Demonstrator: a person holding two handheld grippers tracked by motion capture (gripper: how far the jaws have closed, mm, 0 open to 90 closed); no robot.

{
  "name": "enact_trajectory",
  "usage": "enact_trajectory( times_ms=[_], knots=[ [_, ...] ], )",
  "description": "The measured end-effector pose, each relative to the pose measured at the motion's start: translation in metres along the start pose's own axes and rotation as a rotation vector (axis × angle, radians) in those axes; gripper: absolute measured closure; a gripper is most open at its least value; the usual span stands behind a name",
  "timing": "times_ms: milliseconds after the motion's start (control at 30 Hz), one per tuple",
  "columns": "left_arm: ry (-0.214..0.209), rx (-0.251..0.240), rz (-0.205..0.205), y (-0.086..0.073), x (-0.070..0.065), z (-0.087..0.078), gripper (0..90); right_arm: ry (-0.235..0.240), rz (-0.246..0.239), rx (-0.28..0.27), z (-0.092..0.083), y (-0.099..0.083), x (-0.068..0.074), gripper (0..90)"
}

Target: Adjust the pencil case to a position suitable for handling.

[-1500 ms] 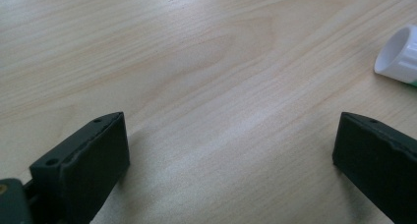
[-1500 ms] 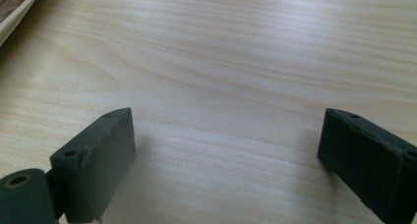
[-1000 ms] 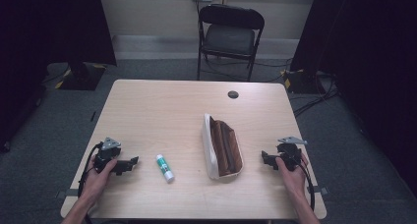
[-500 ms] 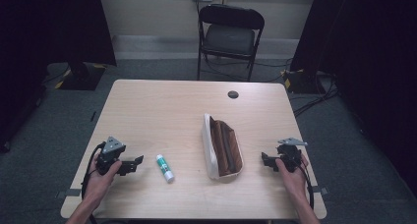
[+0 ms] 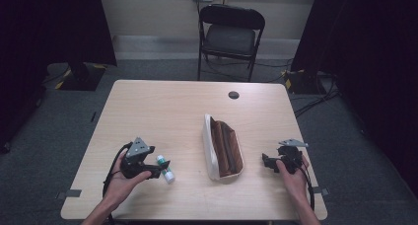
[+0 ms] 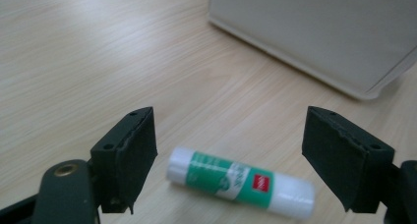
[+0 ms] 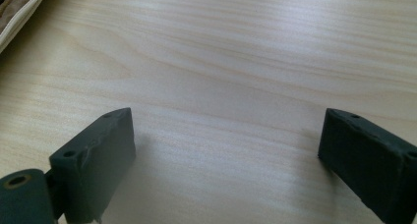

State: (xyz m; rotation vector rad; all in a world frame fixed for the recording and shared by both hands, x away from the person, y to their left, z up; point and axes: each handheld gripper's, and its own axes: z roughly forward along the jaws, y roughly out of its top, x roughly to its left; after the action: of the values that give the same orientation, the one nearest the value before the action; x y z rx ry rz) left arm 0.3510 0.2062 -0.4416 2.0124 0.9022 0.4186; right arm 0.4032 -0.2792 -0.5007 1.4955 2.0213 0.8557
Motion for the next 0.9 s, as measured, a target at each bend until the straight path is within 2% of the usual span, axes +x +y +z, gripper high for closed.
enact_trajectory(
  times_ms=[200, 233, 333, 400, 467, 567, 600, 733, 767, 900],
  knots=[
    [-0.038, -0.02, 0.029, 0.023, -0.016, 0.006, 20.8, 0.0, -0.002, 0.001, 0.0, 0.0, 0.0, 6.1],
    [-0.047, -0.033, 0.016, 0.027, -0.019, 0.008, 20.8, 0.0, 0.0, 0.0, 0.0, 0.0, 0.0, 6.1],
    [-0.064, -0.051, 0.037, 0.04, -0.026, 0.015, 20.8, 0.0, 0.0, 0.0, 0.0, 0.0, 0.0, 6.1],
    [-0.086, -0.056, 0.028, 0.047, -0.033, 0.022, 20.1, 0.001, -0.002, 0.001, 0.0, 0.0, 0.0, 6.1],
    [-0.1, -0.072, 0.029, 0.052, -0.041, 0.029, 19.7, 0.0, 0.0, 0.0, 0.0, 0.0, 0.0, 6.1],
    [-0.113, -0.057, 0.041, 0.057, -0.051, 0.036, 16.8, 0.0, 0.0, 0.0, 0.0, 0.0, 0.0, 6.1],
    [-0.134, -0.061, 0.035, 0.06, -0.055, 0.041, 16.5, 0.0, -0.002, 0.001, 0.0, 0.0, 0.0, 6.1],
    [-0.165, -0.087, 0.02, 0.066, -0.065, 0.047, 19.4, 0.001, -0.002, 0.0, 0.0, 0.0, 0.0, 6.1],
    [-0.165, -0.082, 0.032, 0.067, -0.068, 0.049, 19.3, 0.0, -0.002, 0.001, 0.0, 0.0, 0.0, 6.1],
    [-0.182, -0.059, 0.025, 0.069, -0.075, 0.06, 18.2, 0.0, -0.001, 0.001, 0.0, 0.0, 0.0, 6.1]
  ],
)
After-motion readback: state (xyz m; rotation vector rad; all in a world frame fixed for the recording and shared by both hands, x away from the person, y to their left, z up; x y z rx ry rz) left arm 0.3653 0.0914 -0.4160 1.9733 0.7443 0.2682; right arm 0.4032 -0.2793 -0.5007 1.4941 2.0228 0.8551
